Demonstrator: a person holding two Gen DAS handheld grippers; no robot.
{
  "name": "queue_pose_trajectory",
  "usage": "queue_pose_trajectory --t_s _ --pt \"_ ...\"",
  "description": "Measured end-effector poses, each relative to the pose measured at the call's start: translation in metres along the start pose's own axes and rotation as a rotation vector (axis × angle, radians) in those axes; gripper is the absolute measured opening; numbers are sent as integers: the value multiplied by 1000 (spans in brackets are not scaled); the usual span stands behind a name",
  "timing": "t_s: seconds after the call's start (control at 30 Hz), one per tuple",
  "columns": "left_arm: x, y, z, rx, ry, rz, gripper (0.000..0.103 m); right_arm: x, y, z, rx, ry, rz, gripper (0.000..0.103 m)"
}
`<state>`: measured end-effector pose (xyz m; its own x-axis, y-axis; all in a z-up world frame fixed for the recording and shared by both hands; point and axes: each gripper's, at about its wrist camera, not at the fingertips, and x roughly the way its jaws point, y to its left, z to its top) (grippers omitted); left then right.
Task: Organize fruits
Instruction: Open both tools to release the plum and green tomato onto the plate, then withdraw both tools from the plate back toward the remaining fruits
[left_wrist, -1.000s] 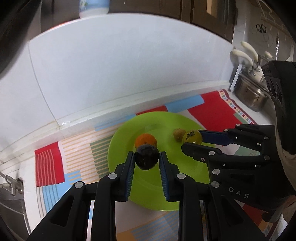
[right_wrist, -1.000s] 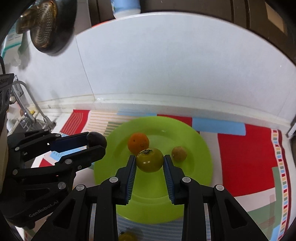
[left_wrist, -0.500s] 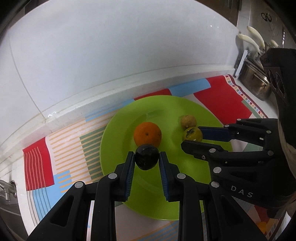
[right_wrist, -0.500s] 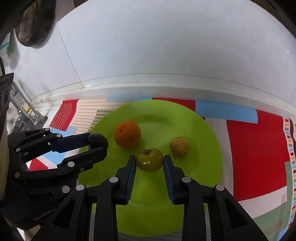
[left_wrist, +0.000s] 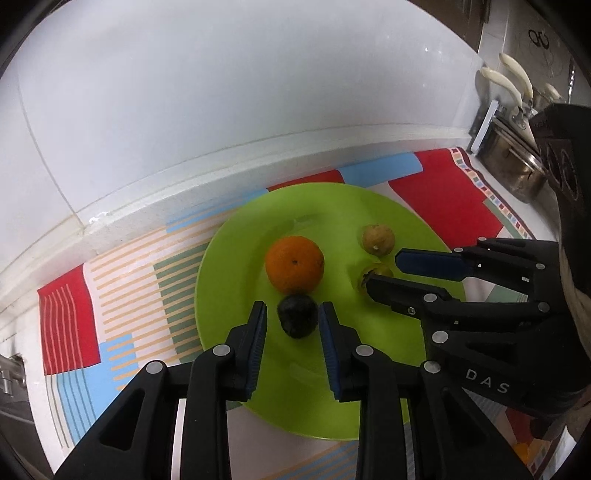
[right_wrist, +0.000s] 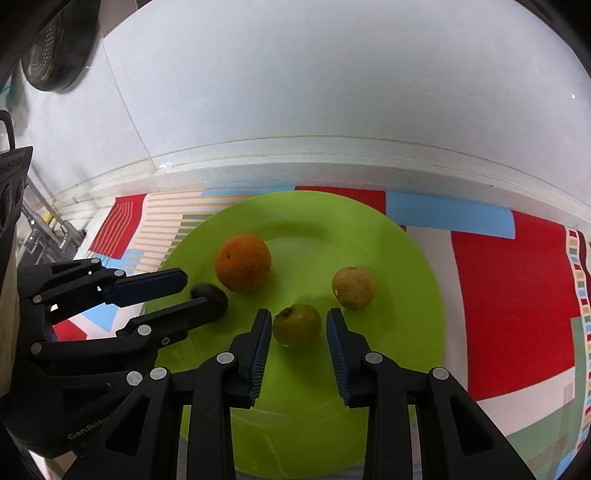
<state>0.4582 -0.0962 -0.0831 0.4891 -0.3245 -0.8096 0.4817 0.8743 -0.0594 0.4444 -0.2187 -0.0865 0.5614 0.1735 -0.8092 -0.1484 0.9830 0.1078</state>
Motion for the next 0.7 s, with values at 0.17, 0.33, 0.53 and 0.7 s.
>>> queue_pose_trajectory --t_s 0.17,0.33,0.53,0.7 --pt "-17 -1 0 -10 -38 13 34 -13 2 -2 0 -16 0 32" --pt "-42 -3 -2 -27 -82 26 39 -34 8 -3 -3 -51 -3 32" --pt "-77 -6 -9 -41 -147 43 46 -66 16 -7 -2 -101 -1 33" --pt "-108 -5 -20 -60 -193 55 52 -94 26 -14 -10 -149 -16 41"
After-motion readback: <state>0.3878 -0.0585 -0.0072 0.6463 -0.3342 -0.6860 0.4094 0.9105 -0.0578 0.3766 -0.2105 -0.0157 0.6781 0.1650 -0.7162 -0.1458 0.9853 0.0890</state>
